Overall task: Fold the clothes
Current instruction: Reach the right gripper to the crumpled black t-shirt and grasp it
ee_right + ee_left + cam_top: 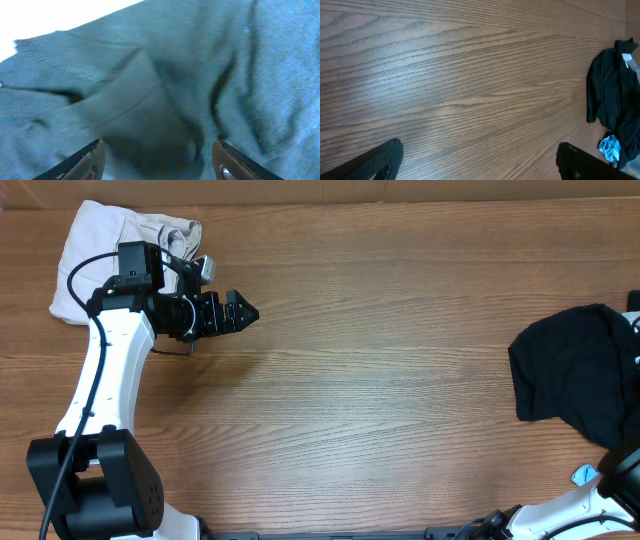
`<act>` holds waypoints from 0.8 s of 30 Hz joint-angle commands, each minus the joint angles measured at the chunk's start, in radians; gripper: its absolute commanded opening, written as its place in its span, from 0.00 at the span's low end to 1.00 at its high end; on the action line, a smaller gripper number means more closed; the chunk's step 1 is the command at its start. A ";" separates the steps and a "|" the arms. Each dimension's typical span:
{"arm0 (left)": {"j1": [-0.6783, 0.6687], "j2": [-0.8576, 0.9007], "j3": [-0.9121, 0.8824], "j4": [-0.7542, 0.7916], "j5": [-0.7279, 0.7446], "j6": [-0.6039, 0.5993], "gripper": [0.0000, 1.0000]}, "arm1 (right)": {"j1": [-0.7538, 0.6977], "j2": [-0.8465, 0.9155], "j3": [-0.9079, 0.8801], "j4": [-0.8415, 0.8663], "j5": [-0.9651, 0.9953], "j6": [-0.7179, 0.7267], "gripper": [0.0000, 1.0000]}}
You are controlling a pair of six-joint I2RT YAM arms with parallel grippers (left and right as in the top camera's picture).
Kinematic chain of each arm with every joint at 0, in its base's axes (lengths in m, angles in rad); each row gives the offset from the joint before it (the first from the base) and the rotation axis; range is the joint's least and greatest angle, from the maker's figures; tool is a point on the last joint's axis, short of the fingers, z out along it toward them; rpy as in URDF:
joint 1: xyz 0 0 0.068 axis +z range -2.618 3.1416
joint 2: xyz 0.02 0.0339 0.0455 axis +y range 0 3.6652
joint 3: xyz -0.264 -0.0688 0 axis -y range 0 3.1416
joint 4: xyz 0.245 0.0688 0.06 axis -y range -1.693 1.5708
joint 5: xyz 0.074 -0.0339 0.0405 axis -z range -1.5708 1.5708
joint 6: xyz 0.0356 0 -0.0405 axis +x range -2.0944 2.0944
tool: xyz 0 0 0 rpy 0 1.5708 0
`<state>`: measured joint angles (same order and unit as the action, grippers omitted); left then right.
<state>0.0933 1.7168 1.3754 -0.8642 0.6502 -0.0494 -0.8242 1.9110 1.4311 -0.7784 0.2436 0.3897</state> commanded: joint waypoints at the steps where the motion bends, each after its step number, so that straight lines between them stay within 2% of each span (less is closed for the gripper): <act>1: 0.002 -0.002 0.021 0.005 -0.007 0.021 1.00 | -0.027 0.024 -0.007 0.007 0.004 0.004 0.71; 5: 0.002 -0.002 0.021 0.013 -0.007 0.020 1.00 | -0.029 0.026 -0.007 0.026 -0.018 -0.005 0.69; 8: 0.002 -0.002 0.021 0.016 -0.007 0.020 1.00 | -0.027 0.027 -0.007 0.045 -0.080 -0.059 0.63; 16: 0.002 -0.002 0.021 0.016 -0.033 0.020 0.96 | -0.027 0.029 -0.009 0.044 -0.092 -0.061 0.29; 20: 0.001 -0.002 0.021 0.016 -0.033 0.020 0.92 | -0.027 0.031 -0.012 0.040 -0.092 -0.060 0.04; 24: 0.001 -0.002 0.021 0.024 -0.032 0.020 0.82 | -0.027 0.031 -0.010 0.040 -0.121 -0.061 0.04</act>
<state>0.0933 1.7168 1.3754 -0.8478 0.6205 -0.0494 -0.8505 1.9312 1.4235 -0.7429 0.1513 0.3328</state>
